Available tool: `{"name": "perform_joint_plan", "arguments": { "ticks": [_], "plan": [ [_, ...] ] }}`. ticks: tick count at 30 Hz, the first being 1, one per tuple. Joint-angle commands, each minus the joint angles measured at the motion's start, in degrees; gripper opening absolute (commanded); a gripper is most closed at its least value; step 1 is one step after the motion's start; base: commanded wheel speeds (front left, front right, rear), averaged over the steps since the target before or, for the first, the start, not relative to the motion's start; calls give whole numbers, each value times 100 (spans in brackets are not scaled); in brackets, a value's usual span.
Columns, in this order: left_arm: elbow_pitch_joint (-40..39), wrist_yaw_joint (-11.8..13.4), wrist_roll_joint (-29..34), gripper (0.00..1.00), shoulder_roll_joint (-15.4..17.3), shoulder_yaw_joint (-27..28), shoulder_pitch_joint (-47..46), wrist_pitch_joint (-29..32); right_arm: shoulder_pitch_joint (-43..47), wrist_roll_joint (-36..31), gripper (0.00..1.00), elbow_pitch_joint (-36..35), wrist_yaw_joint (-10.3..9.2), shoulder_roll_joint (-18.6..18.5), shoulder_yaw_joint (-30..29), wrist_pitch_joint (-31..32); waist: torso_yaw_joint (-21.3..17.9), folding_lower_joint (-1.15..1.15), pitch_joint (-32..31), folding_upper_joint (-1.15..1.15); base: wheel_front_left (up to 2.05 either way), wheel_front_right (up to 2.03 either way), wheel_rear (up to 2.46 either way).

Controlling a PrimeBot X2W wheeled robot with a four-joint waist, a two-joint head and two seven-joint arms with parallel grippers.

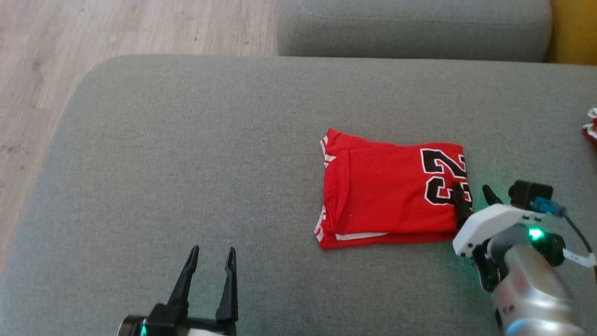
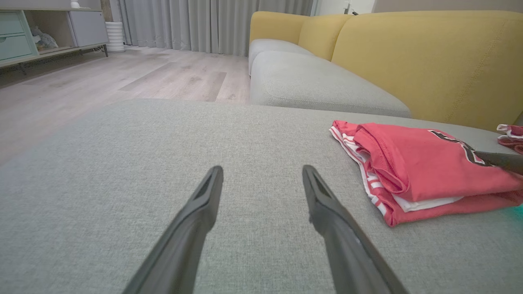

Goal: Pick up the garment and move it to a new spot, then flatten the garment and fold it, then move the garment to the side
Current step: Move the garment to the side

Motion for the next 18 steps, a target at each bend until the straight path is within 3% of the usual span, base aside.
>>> {"name": "perform_joint_plan", "arguments": {
  "ticks": [1, 3, 4, 5, 12, 16, 18],
  "plan": [
    [-157, 40, -19, 100, -40, 125, -237, -55, -240, -44, 100, -67, 39, -3, 147, -73, 2, -1, 58, 0, 0, 0, 0],
    [-145, 46, -25, 100, -40, 111, -323, -55, -434, -34, 95, 290, 39, 47, 201, -84, -11, -1, 132, 0, 0, 0, 0],
    [-141, 50, -30, 100, -40, 108, -348, -55, -483, 30, 15, 397, 39, 74, 228, -37, -20, -1, 154, 0, 0, 0, 0],
    [-139, 55, -36, 100, -40, 106, -369, -55, -527, 93, 0, 482, 39, 96, 275, 7, -31, -1, 170, 0, 0, 0, 0],
    [-136, 80, -86, 100, -40, 135, -409, -55, -782, 265, 0, 626, 39, -18, 577, -215, -260, -1, 216, 0, 0, 0, 0],
    [-173, 96, -103, 100, -40, 152, -421, -55, -995, 147, 0, 535, 39, -388, 739, -382, -470, -1, 294, 0, 0, 0, 0],
    [-209, 84, -89, 100, -40, 161, -483, -55, -1223, 4, 0, 424, 39, -778, 841, -385, -641, -1, 452, 0, 0, 0, 0]
  ]
}}
